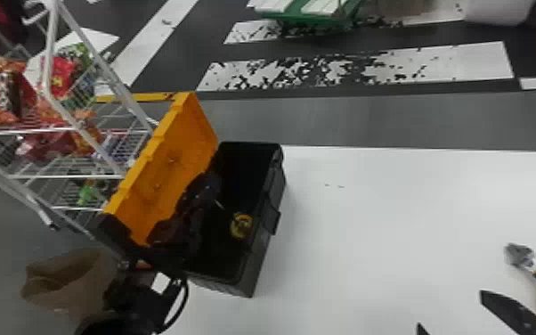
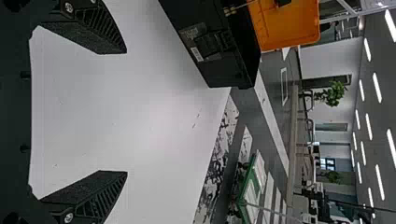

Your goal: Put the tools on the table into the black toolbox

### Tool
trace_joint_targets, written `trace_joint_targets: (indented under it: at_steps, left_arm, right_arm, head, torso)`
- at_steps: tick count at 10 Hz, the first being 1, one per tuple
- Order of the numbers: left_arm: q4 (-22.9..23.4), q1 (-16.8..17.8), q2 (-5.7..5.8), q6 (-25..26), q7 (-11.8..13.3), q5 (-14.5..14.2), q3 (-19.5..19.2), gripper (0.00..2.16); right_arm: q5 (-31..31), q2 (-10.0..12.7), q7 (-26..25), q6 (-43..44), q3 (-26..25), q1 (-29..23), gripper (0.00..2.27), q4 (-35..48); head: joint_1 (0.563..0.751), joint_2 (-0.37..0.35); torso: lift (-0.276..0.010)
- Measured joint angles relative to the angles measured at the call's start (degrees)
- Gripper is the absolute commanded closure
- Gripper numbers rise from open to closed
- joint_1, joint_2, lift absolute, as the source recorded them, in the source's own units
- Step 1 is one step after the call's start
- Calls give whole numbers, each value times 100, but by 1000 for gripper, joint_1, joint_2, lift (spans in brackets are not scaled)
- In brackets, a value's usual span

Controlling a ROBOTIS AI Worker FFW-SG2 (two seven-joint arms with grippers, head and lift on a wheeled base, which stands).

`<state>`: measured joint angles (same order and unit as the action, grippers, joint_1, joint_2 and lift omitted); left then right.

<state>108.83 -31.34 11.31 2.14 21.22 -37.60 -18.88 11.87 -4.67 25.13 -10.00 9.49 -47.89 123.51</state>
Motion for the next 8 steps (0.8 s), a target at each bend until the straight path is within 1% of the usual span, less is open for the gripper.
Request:
trace_joint_targets:
  at_steps: [4,5,6,7,8]
  left_arm:
    - [284,-175,-9,-25,23,4,24,29]
    - [315,-257,-23,-125,43,9,86,29]
    - [321,-380,-36,-458,9,73,199,33]
    - [321,-535,-55,-882,-56,228,337,36]
    - [318,-700,-78,-1168,-156,328,446,36]
  right_arm:
    - [-117,48,0,151,-134,-7,90,-4]
    - [-201,83,0,285,-230,-33,90,-12]
    - [-291,128,1,440,-351,-69,87,-23]
    - [-386,194,10,582,-499,-108,76,-44]
    - [-516,264,22,704,-674,-135,73,-81]
  head:
    - [695,350]
    - [695,350]
    - [695,350]
    - [695,350]
    - [695,350]
  torso:
    - [-39]
    - [-39]
    - [-39]
    - [-39]
    - [-39]
